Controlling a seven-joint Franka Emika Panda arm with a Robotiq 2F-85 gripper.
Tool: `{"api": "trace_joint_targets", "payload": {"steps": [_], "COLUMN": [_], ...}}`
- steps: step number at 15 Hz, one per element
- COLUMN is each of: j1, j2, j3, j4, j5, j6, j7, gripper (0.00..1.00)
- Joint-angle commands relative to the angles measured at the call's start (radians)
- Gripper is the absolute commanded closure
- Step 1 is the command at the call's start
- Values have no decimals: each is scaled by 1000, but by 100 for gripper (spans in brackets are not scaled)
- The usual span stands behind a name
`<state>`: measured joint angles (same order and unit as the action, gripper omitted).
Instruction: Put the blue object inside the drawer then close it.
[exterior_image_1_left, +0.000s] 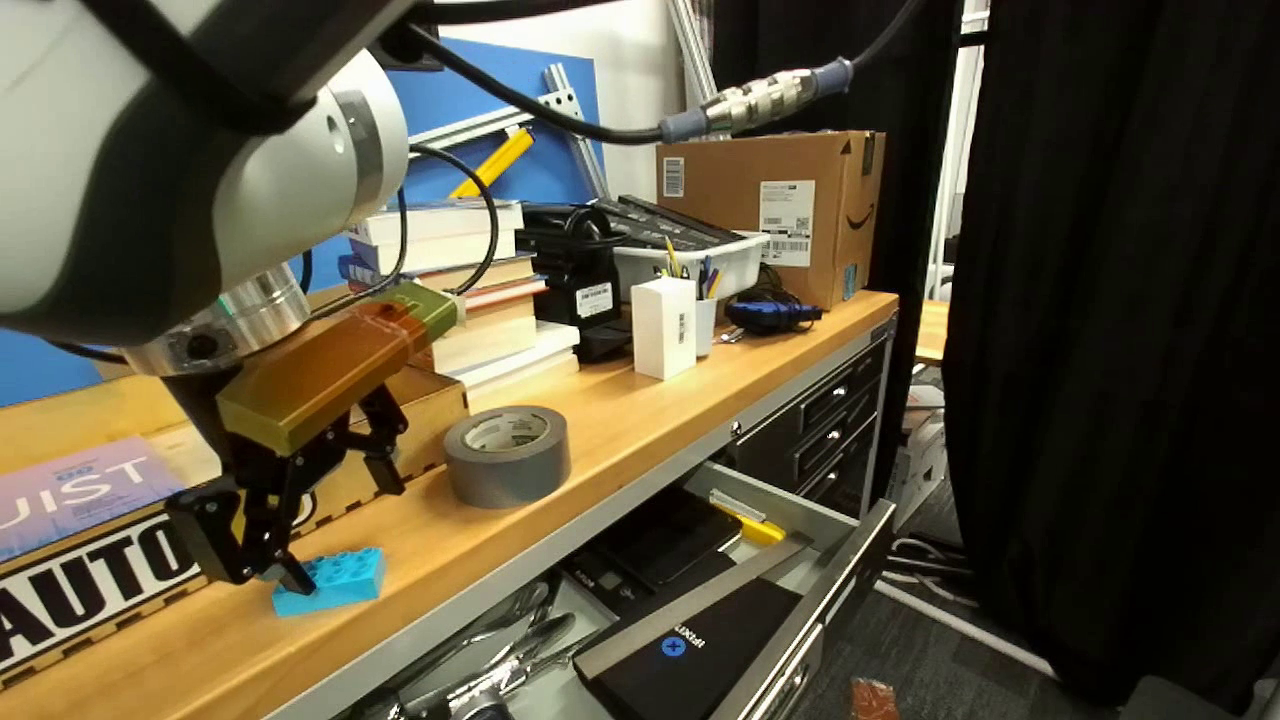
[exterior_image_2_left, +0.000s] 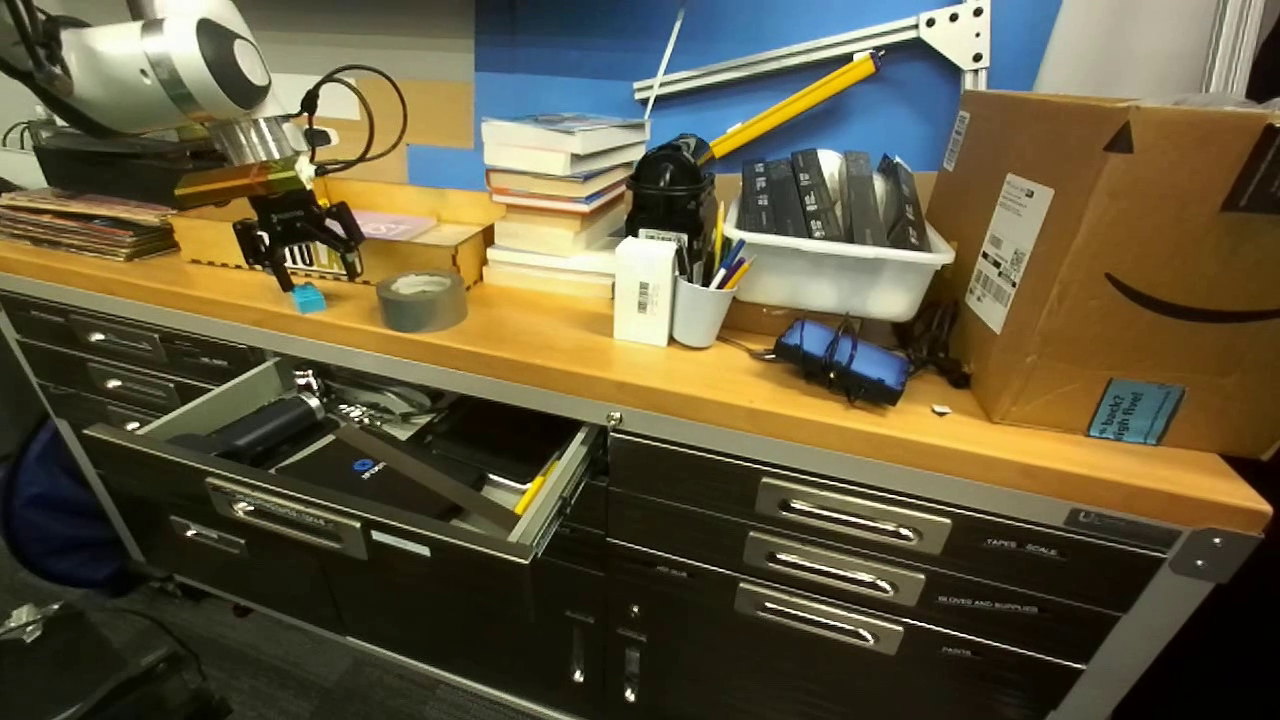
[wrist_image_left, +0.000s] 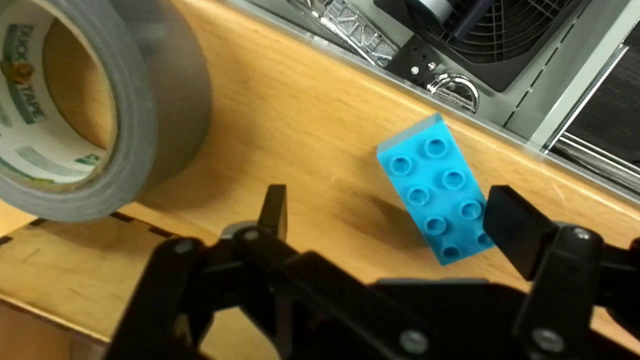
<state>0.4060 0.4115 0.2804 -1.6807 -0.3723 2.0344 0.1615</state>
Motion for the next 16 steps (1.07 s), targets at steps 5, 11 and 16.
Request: {"api": "trace_joint_targets", "payload": {"steps": [5,11,16], "j1": [-53,-47,-21], "j2": [47,61,70], "j3": [13,12,19], "j4": [80,60,30], "j5": [146,147,132], "j6": [-34,-34,-36], "j7": [-380,-472,-466], "gripper": [0,0,26]}}
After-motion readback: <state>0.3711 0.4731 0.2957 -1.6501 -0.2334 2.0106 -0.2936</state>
